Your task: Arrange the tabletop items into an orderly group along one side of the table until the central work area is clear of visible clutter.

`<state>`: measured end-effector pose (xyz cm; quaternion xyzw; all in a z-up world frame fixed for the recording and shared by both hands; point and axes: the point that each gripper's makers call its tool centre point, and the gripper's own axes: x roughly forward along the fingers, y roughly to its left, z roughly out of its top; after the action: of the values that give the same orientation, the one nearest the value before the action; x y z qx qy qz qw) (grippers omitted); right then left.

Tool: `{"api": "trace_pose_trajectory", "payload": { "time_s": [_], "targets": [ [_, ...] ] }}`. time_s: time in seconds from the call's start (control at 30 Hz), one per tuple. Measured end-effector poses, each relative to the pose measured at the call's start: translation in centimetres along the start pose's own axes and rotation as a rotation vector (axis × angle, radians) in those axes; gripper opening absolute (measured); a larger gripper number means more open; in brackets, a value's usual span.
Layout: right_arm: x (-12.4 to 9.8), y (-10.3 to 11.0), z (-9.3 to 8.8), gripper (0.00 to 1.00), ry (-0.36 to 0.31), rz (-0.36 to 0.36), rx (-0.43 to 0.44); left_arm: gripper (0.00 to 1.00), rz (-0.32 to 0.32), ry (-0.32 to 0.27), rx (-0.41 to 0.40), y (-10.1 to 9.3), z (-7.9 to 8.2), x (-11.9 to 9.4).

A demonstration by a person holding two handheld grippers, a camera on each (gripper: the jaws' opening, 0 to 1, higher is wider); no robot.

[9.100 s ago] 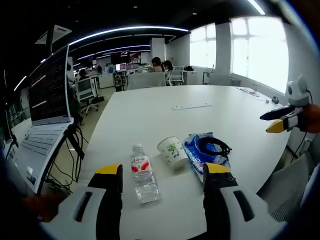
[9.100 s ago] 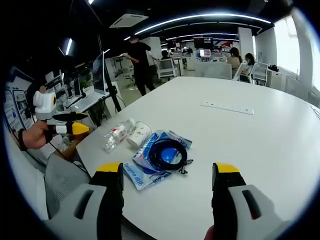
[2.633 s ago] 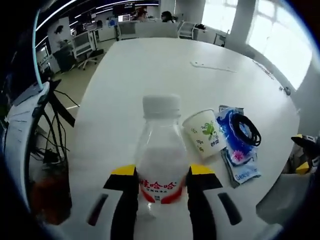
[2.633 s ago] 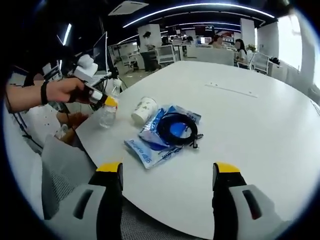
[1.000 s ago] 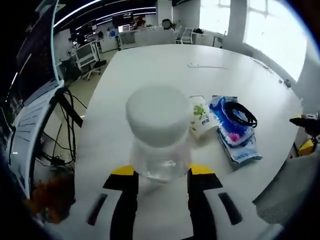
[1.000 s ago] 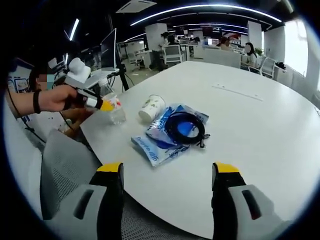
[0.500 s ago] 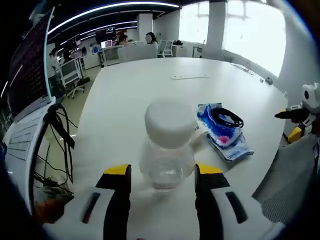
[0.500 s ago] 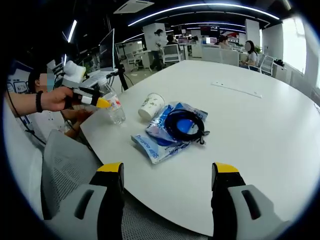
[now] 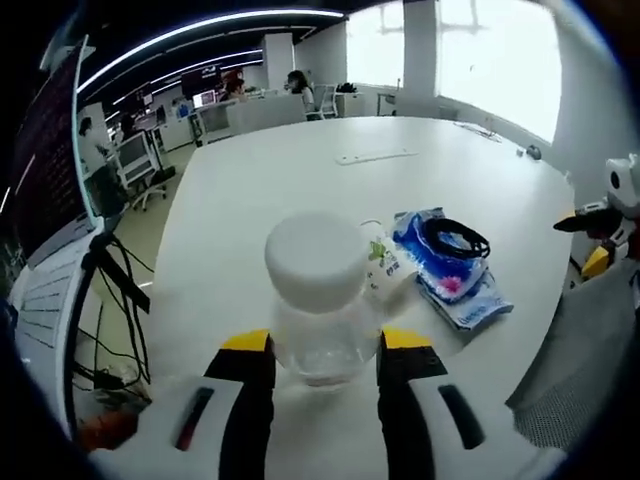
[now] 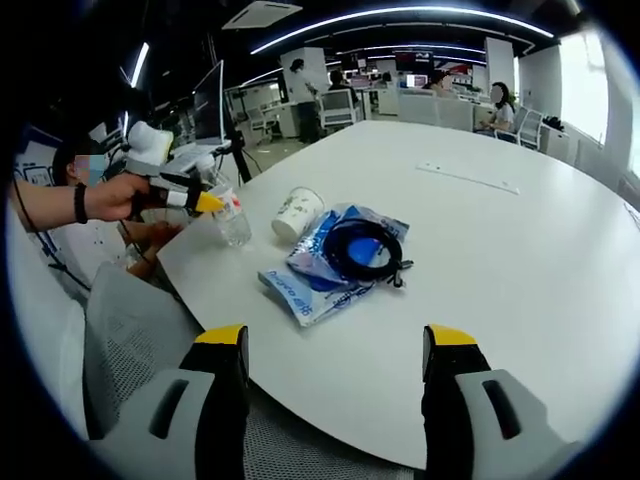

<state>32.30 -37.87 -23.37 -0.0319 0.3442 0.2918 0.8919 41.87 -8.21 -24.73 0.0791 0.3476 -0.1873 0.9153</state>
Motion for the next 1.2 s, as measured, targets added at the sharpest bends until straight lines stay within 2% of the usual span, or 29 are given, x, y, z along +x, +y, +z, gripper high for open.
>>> {"api": "trace_pose_trajectory", "payload": {
  "time_s": [0.53,0.73,0.93,1.2],
  "targets": [
    [0.2,-0.3,-0.4,0.69,0.018,0.004,0.008,0.39,0.123,0.038,-0.11,2.0,1.9,2.0],
    [0.1,-0.5,-0.8,0.69,0.028,0.002,0.016,0.39,0.158,0.032,-0.143,2.9,3.0,3.1],
    [0.1,-0.9,-1.2,0.69,0.04,0.0,0.021,0.39,0.174,0.029,-0.156,3.3,3.9,3.9],
    [0.1,-1.6,-0.8,0.69,0.04,-0.007,0.02,0.39,0.178,0.029,-0.16,3.8,4.8,4.7]
  ]
}}
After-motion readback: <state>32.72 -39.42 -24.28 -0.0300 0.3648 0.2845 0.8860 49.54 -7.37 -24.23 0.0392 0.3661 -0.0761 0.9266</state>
